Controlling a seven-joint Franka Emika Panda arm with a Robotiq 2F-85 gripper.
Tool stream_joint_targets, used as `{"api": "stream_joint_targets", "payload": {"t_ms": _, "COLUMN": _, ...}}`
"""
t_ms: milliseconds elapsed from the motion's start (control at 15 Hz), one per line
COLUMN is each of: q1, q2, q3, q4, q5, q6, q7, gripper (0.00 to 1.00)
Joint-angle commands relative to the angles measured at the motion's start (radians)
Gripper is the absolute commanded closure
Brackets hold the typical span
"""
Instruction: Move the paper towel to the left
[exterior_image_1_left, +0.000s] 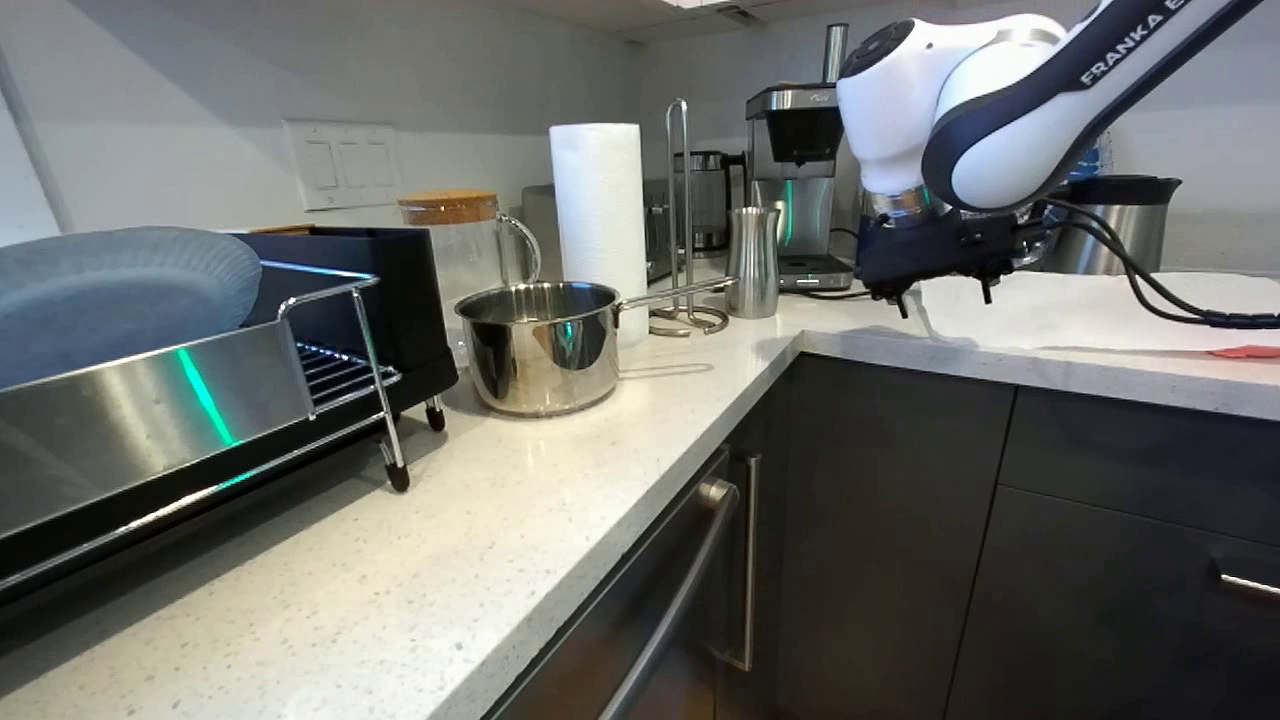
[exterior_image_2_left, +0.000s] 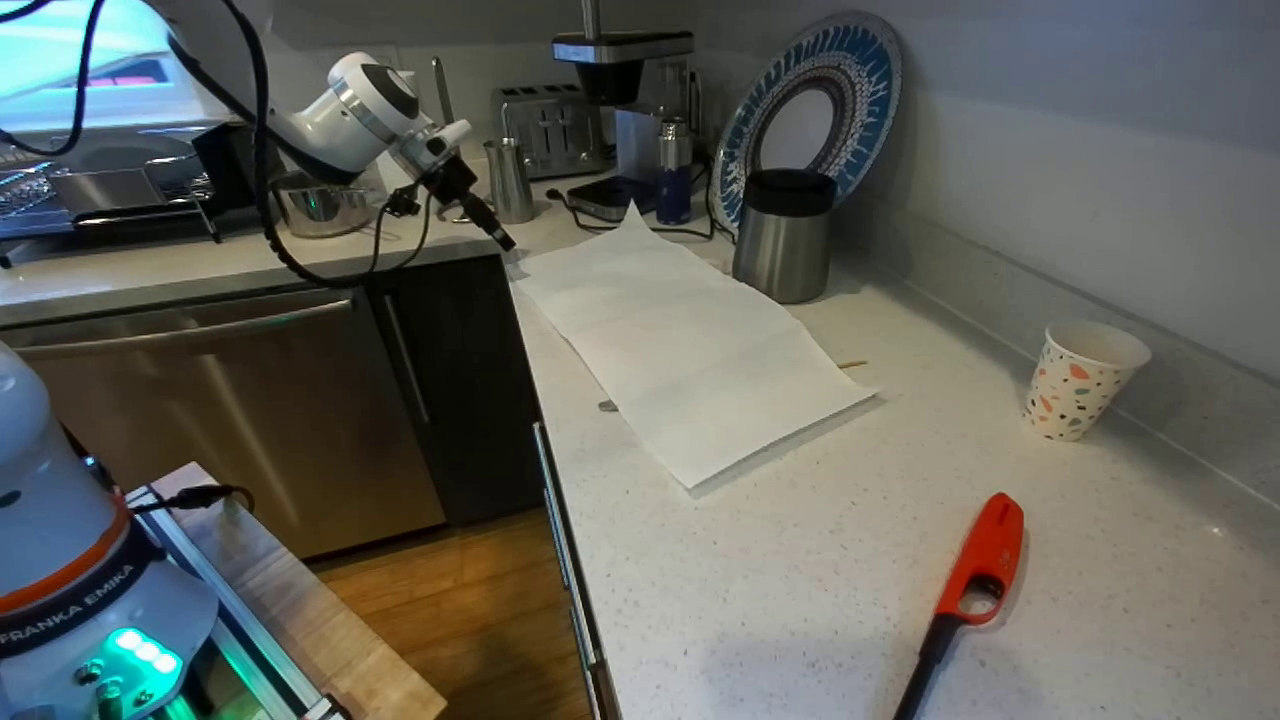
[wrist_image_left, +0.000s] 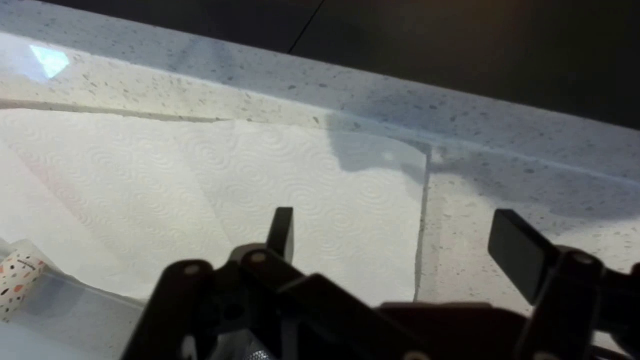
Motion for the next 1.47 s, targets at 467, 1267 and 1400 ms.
{"api": "stream_joint_targets", "payload": {"t_ms": 467, "q1": 0.049, "q2": 0.088, "q3": -0.050, "q4": 0.073, "q5": -0.064, "q6": -0.095, "q7": 0.046, "gripper": 0.05}}
{"api": "stream_joint_targets", "payload": {"t_ms": 1267, "q1": 0.044, "q2": 0.123, "q3": -0.052, "q4": 0.107, "q5": -0.051, "q6": -0.117, "q7": 0.025, "gripper": 0.19}}
{"api": "stream_joint_targets", "payload": {"t_ms": 1400, "q1": 0.042, "q2": 0.124, "q3": -0.050, "q4": 0.108, "q5": -0.045, "q6": -0.113, "q7": 0.024, "gripper": 0.17}}
